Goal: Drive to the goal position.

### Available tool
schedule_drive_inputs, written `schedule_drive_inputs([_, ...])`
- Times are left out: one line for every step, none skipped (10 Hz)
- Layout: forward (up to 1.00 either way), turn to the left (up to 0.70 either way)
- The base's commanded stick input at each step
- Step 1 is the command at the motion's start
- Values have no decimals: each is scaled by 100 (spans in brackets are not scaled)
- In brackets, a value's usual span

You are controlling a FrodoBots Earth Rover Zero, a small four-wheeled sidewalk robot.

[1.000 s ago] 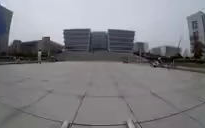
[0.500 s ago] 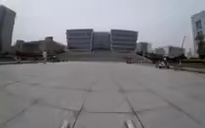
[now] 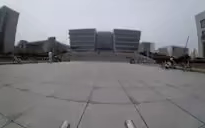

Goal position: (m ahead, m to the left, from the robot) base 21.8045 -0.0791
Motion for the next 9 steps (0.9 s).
schedule_drive_inputs([100, 0])
schedule_drive_inputs([100, 0])
schedule_drive_inputs([100, 8])
schedule_drive_inputs([100, 18])
schedule_drive_inputs([100, 16])
schedule_drive_inputs([100, 16])
schedule_drive_inputs([100, 13])
schedule_drive_inputs([100, 0])
schedule_drive_inputs([100, 0])
